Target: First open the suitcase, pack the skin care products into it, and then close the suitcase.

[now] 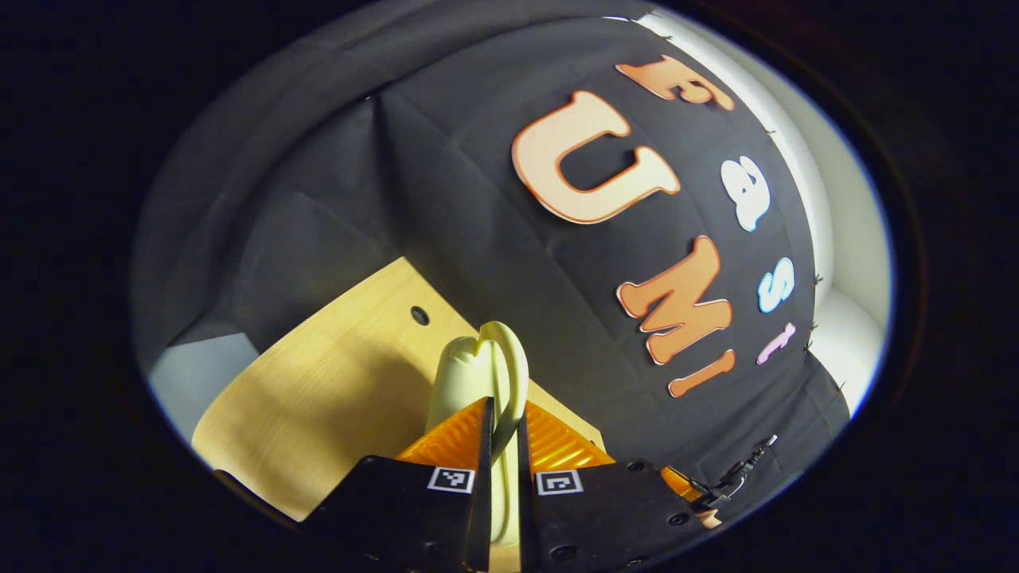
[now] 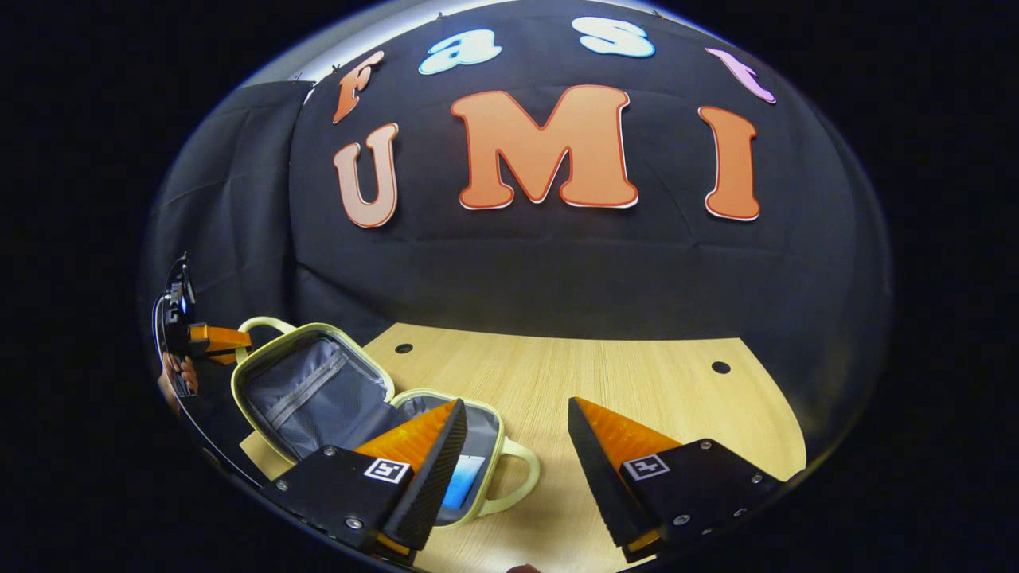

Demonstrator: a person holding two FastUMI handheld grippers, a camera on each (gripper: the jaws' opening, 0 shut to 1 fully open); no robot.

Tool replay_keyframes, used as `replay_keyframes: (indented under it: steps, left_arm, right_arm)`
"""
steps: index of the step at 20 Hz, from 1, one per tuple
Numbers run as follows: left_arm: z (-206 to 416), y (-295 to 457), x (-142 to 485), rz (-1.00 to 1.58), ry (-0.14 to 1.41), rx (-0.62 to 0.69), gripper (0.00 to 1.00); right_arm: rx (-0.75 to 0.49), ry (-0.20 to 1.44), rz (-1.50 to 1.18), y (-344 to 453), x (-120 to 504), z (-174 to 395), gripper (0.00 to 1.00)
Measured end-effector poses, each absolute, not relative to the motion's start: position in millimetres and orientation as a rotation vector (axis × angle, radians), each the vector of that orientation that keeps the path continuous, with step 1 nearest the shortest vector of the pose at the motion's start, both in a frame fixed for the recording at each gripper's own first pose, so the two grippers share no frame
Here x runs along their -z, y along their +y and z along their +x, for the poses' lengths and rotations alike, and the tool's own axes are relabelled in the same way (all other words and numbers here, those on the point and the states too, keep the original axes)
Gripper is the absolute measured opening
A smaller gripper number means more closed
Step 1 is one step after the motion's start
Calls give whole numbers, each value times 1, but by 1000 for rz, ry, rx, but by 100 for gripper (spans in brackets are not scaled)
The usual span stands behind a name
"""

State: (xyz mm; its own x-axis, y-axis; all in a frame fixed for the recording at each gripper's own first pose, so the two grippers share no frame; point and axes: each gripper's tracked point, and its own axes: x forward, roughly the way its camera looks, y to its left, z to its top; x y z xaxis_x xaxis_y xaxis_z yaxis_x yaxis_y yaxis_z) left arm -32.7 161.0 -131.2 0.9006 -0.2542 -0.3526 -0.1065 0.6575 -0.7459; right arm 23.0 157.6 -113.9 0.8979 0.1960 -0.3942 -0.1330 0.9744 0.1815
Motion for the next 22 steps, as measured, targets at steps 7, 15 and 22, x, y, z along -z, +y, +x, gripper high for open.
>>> replay_keyframes:
  steps: [7, 15, 22]
  left_arm:
    - [-30, 55, 82, -728, 448, 181, 16]
    - [-22, -61, 79, -665, 509, 293, 16]
    - [-20, -141, 108, -695, 586, 317, 16]
  right_arm:
    - [-131, 292, 130, 98, 76, 21, 87]
    - [-131, 240, 77, 50, 76, 15, 88]
    - [-147, 243, 111, 23, 87, 7, 88]
